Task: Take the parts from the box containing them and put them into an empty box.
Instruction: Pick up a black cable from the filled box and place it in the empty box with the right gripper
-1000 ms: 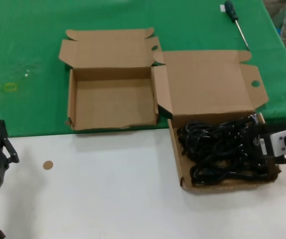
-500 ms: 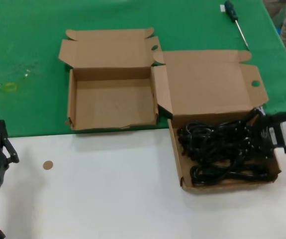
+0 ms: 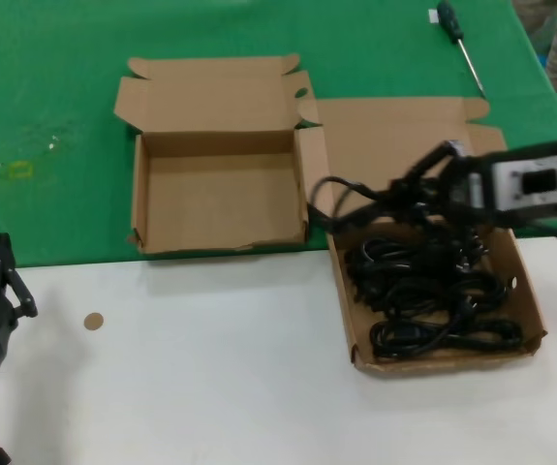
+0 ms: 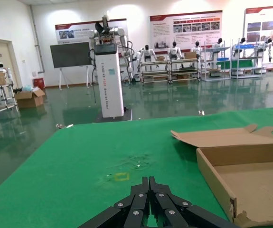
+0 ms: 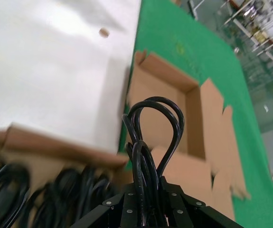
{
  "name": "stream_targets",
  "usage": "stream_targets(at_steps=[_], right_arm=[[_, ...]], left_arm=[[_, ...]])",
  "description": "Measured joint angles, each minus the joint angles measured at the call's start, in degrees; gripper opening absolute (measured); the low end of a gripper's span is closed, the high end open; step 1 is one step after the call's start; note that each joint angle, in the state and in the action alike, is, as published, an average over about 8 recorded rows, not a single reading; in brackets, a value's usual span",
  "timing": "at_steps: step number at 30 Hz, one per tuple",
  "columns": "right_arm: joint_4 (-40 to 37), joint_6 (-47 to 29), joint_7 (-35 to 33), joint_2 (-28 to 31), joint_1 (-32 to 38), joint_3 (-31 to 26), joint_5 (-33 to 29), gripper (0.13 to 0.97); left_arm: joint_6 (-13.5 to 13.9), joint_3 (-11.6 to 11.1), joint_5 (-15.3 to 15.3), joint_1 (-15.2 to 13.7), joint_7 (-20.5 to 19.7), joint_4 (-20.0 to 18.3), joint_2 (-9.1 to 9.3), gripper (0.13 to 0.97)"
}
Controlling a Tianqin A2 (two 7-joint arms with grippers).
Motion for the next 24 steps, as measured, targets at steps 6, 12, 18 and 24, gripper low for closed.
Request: stream_targets(at_steps=[6, 12, 18, 24], right_arm=[[-0.69, 2.74, 2.83, -5.73, 1.86, -1.89, -2.06, 0.216], [-2.72, 6.01, 5.20, -11.80, 3.56, -3.96, -4.57, 0.216], [-7.55, 8.75, 6.22, -17.97, 6.77, -6.04, -7.14, 0.215], [-14.95, 11.41, 5.64, -24.34, 10.67, -7.76, -8.89, 0.215]], left_arm=[[0.00, 0.00, 0.00, 0.00, 0.01, 0.00, 0.00, 0.152], [0.00, 0.00, 0.00, 0.00, 0.01, 0.00, 0.00, 0.152], [0.00, 0.00, 0.00, 0.00, 0.01, 0.00, 0.00, 0.152], [0.00, 0.00, -0.01, 0.00, 0.01, 0.00, 0.00, 0.152]])
